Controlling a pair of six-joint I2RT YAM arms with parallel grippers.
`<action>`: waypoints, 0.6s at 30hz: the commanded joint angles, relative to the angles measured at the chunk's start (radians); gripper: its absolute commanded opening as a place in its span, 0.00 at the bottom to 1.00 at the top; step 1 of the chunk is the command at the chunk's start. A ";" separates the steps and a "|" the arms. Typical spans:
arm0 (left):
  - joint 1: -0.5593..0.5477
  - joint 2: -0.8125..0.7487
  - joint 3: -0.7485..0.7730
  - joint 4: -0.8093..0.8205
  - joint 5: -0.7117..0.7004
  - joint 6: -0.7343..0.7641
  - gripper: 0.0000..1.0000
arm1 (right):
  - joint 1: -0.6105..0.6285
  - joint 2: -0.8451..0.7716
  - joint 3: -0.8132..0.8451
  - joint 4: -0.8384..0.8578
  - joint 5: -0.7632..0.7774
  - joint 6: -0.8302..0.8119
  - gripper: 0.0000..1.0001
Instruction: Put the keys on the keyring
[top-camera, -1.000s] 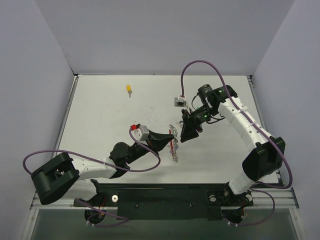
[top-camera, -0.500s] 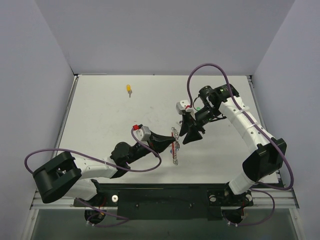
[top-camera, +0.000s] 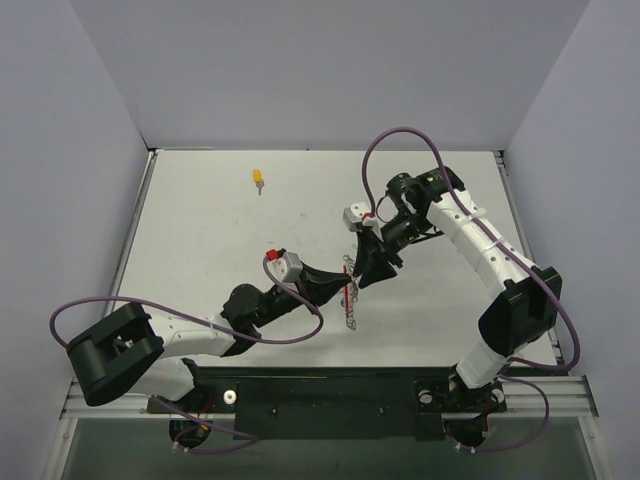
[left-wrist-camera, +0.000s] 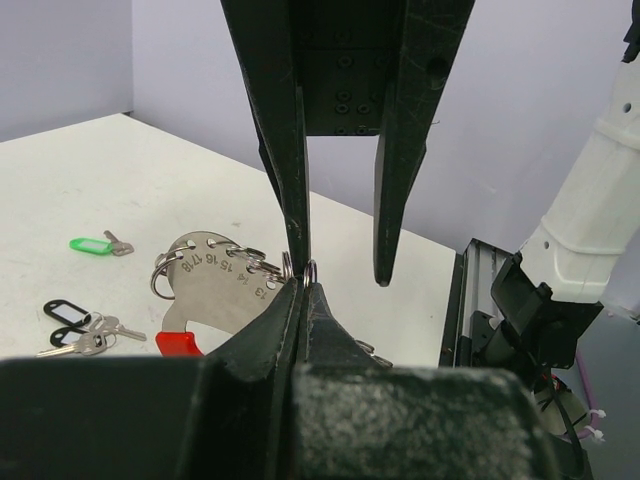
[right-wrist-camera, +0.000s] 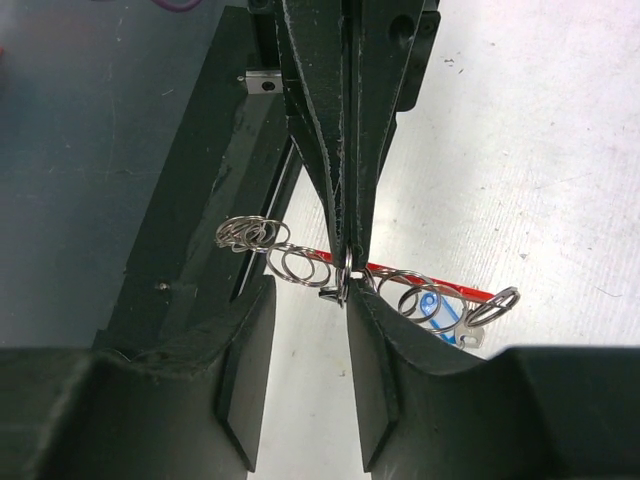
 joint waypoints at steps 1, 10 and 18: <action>0.004 -0.005 0.043 0.379 -0.020 -0.003 0.00 | 0.012 0.018 0.040 -0.262 -0.037 -0.009 0.29; 0.004 -0.007 0.043 0.377 -0.030 0.001 0.00 | 0.027 0.040 0.061 -0.262 -0.025 0.011 0.12; 0.007 -0.021 0.035 0.328 -0.025 0.002 0.00 | 0.039 0.033 0.081 -0.147 0.061 0.229 0.00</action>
